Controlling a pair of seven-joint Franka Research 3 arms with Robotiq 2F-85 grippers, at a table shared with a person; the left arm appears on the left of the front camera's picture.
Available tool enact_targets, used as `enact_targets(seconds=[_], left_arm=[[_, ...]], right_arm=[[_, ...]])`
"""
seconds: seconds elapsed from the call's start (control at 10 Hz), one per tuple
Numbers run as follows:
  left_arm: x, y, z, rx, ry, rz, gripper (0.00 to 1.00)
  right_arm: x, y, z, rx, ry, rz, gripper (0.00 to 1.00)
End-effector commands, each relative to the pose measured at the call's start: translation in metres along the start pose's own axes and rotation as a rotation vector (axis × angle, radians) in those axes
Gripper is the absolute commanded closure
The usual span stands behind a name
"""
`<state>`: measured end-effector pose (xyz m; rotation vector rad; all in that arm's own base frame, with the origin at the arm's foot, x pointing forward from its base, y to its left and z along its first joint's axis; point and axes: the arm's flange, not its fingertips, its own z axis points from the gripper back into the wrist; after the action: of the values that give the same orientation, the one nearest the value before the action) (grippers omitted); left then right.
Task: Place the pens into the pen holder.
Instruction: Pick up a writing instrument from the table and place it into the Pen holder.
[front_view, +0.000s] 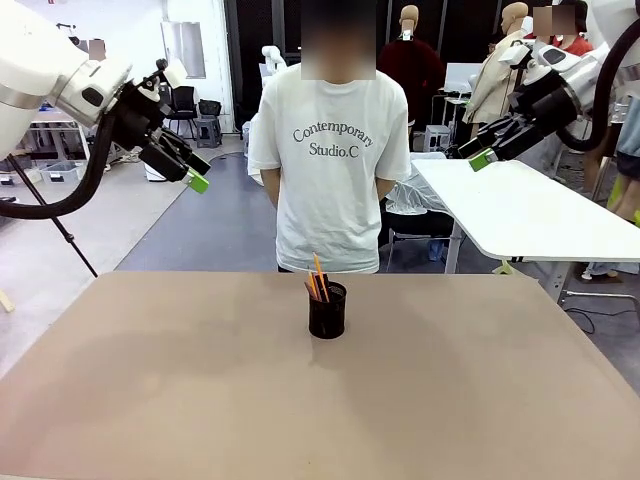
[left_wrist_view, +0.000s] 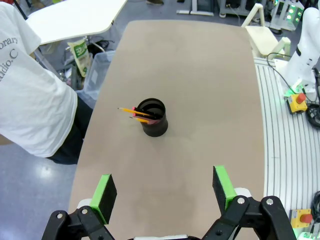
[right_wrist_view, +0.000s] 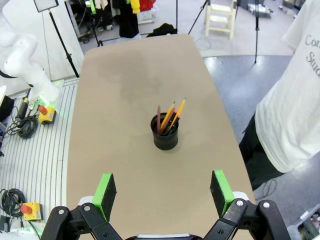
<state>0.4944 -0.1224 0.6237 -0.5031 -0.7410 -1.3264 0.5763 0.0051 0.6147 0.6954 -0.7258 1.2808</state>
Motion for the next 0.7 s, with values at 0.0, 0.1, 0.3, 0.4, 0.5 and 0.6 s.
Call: enact_targets(seconds=[0.0,0.1,0.3,0.4,0.5,0.6], left_arm=[[0.0005,-0.0002,0.0023,0.007,0.008,0.006,0.0],[0.0005,-0.0002,0.0023,0.007,0.008,0.006,0.0],[0.0005,-0.0002,0.0023,0.007,0.008,0.006,0.0],[0.0005,-0.0002,0.0023,0.007,0.008,0.006,0.0],[0.0005,-0.0002,0.0023,0.007,0.008,0.006,0.0],[0.0005,-0.0002,0.0023,0.007,0.008,0.006,0.0]], right_arm=[[0.0015,0.0005,0.001,0.001,0.001,0.003,0.0],[0.0015,0.0005,0.001,0.001,0.001,0.003,0.0],[0.0015,0.0005,0.001,0.001,0.001,0.003,0.0],[0.0015,0.0005,0.001,0.001,0.001,0.003,0.0],[0.0015,0.0005,0.001,0.001,0.001,0.003,0.0],[0.0015,0.0005,0.001,0.001,0.001,0.003,0.0]])
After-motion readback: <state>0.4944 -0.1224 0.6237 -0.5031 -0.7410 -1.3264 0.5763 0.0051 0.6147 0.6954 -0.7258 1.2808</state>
